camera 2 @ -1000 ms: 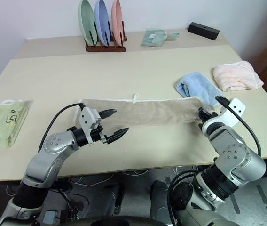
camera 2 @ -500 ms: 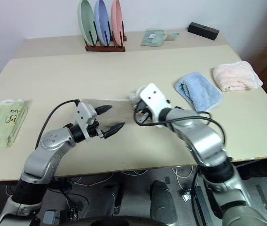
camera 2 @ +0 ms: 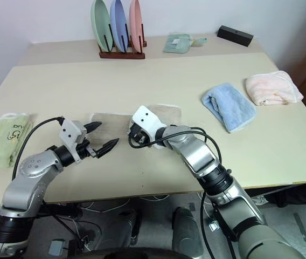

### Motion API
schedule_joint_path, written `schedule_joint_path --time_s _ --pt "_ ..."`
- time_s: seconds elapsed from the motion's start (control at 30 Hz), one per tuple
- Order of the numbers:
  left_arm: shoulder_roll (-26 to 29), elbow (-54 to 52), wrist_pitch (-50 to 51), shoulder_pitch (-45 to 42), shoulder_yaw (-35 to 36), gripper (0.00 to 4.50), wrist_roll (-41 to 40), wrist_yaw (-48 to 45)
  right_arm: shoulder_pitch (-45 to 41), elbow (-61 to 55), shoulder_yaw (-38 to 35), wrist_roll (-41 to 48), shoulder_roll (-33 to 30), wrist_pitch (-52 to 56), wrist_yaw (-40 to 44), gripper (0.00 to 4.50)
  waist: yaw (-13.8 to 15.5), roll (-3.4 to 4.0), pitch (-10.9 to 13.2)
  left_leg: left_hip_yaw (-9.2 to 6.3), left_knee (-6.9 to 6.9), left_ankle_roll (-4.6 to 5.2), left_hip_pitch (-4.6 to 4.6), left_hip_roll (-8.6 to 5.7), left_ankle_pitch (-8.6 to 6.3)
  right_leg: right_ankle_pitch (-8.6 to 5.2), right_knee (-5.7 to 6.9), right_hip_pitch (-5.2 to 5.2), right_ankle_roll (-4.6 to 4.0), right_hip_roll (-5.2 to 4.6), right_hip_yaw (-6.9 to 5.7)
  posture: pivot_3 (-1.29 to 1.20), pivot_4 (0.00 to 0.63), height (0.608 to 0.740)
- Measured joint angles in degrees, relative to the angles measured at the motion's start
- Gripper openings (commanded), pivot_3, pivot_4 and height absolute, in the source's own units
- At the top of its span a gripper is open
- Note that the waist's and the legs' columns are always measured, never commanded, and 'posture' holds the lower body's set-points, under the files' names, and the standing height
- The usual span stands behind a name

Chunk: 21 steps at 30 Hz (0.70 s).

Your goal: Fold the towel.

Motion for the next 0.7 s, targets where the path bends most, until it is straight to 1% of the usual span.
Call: schedule_joint_path --time_s 0.1,0.2,0.3,0.33,0.43,0.57,0.7 --pt "0.34 0.18 -0.06 0.02 0.61 4.50 0.00 0.13 0.98 -4.31 -5.18 2.62 -2.35 -0.03 2.38 2.83 0.00 0.00 0.00 0.00 0.00 0.00 0.00 0.01 0.00 0.00 0.00 0.00 0.00 0.00 0.00 0.00 0.150 0.740" --pt "0.44 0.73 -0.15 0.02 2.17 4.50 -0.04 0.25 1.05 -7.79 -12.47 7.08 -3.19 0.99 4.00 1.95 -0.03 0.00 0.00 0.01 -0.01 0.00 0.01 0.02 0.00 0.00 0.00 0.00 0.00 0.01 0.00 0.00 0.150 0.740" --pt "0.48 1.23 -0.14 0.25 3.46 4.50 -0.17 0.56 0.83 -6.90 -18.73 9.21 -4.16 1.87 3.48 0.45 0.00 0.00 0.00 0.03 -0.01 0.00 0.01 0.02 0.00 0.00 0.00 0.00 0.00 0.01 0.00 0.00 0.150 0.740" --pt "0.48 1.38 -0.14 0.50 4.03 4.50 -0.19 0.73 0.78 -5.76 -19.93 9.03 -4.42 1.58 3.07 0.06 -0.04 0.00 0.00 0.03 -0.01 0.00 0.01 0.02 0.00 0.00 0.00 0.00 -0.01 0.01 0.00 0.00 0.150 0.740" --pt "-0.37 1.44 0.24 1.07 4.56 4.50 -0.71 1.60 0.32 1.37 -19.79 6.58 -3.82 -3.34 2.10 0.06 -0.20 0.00 -0.01 0.07 -0.03 0.00 0.04 0.03 0.00 0.01 0.01 0.00 -0.02 0.02 0.01 0.00 0.150 0.740" --pt "-2.26 1.16 1.75 2.73 4.80 4.50 -1.99 3.46 0.01 11.40 -14.55 1.76 -1.62 -12.12 3.04 0.06 -0.36 0.00 0.00 0.09 -0.04 0.00 0.05 0.04 0.00 0.02 0.04 -0.03 -0.02 0.03 0.02 0.00 0.150 0.740" --pt "-3.81 -1.13 3.02 5.49 5.59 4.50 -2.74 6.04 1.50 17.96 -8.48 -0.92 0.58 -17.86 6.92 0.06 -0.32 0.00 -0.01 0.08 -0.04 0.00 0.05 0.05 0.00 0.02 0.02 -0.01 -0.03 0.02 0.03 0.00 0.150 0.740"
